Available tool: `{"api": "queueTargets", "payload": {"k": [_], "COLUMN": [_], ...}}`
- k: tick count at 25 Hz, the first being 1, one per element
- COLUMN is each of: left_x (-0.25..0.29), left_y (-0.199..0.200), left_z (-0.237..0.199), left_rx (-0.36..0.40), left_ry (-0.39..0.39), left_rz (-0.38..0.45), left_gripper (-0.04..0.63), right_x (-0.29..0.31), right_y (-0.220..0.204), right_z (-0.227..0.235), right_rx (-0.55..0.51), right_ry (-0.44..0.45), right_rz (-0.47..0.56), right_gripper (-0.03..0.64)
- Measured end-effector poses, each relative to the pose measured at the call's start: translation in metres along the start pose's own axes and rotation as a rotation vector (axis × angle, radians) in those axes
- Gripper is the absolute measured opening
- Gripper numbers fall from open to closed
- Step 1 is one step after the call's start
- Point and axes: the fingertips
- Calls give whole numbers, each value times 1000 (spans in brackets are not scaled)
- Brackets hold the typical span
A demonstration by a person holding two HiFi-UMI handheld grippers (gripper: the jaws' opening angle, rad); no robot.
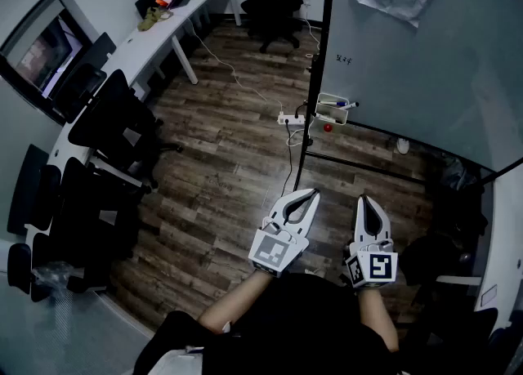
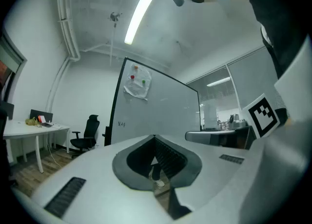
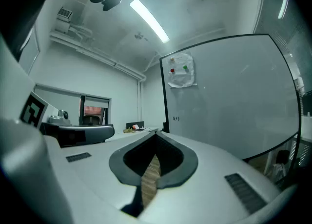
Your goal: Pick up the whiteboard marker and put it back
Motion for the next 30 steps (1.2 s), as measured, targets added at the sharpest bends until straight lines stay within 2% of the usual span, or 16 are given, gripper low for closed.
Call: {"api": "queueTargets", "payload": {"k": [12,24,30], "left_x": [-6,-30,-40], "left_y": [2,-3,-12], "left_z": [-12,-38,-52], "left_rx": [-6,-28,-48], "left_ry": [-20,-46,-91], "left_rz": [7,25,16], "left_gripper": [8,8,8], "right_x": [7,13,17], "right_y": [-1,-12,-18], "right_z": [-10,-42,-57], "right_rx": [-11,-16,-13], "right_ry": [-24,-63,-110], "right_rz": [1,-24,-33], "right_gripper": [11,11,11]}}
Point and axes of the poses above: the fingertips, and each gripper's own axes: x forward along the fingers, z to its right, y out of its top, and after that the axes turned 11 degrees about -y, right-handed
